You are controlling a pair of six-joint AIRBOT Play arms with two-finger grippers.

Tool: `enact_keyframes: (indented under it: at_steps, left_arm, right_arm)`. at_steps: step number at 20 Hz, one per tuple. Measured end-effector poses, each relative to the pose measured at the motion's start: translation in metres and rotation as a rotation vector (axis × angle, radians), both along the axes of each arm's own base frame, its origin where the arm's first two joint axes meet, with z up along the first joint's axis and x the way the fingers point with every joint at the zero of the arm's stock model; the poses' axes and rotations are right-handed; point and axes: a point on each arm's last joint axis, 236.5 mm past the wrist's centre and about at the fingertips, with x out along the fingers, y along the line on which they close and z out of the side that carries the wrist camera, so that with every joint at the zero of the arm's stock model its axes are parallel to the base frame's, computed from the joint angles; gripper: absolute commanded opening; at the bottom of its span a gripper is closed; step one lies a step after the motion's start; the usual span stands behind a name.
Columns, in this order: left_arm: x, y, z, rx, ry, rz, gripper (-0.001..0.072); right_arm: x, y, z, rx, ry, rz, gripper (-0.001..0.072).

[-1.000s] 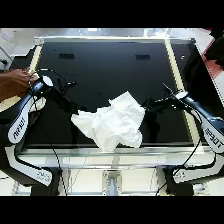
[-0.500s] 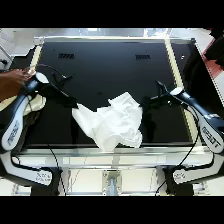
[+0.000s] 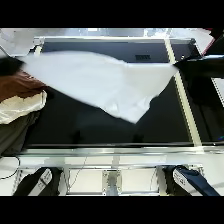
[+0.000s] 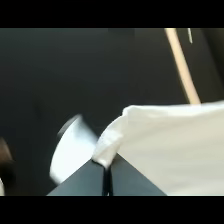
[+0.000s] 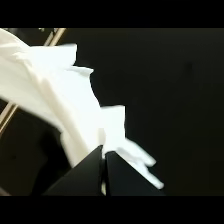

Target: Fold the shirts.

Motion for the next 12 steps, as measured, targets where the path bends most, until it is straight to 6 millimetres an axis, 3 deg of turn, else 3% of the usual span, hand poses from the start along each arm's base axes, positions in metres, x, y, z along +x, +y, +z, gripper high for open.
enact_keyframes:
  at_steps: [3, 6, 8, 9, 12]
  left_arm:
    - [-0.058, 0.003, 0.101, 0.047, -0.342, 0.121, 0.0011]
    - [-0.106, -0.007, 0.146, 0.076, -0.51, 0.162, 0.0011]
    - [-0.112, -0.009, 0.149, 0.081, -0.522, 0.165, 0.001]
    - [-0.107, -0.008, 0.145, 0.078, -0.503, 0.162, 0.0011]
    - [-0.056, 0.009, 0.103, 0.037, -0.349, 0.141, 0.0011]
  right_arm:
    - [-0.067, 0.008, 0.075, -0.023, -0.22, -0.012, 0.0011]
    - [-0.106, 0.012, 0.122, -0.022, -0.378, -0.032, 0.0011]
    - [-0.108, 0.008, 0.144, -0.006, -0.457, -0.066, 0.0011]
    - [-0.099, 0.002, 0.15, -0.005, -0.473, -0.094, 0.0011]
    - [-0.039, -0.024, 0.13, -0.033, -0.397, -0.175, 0.0011]
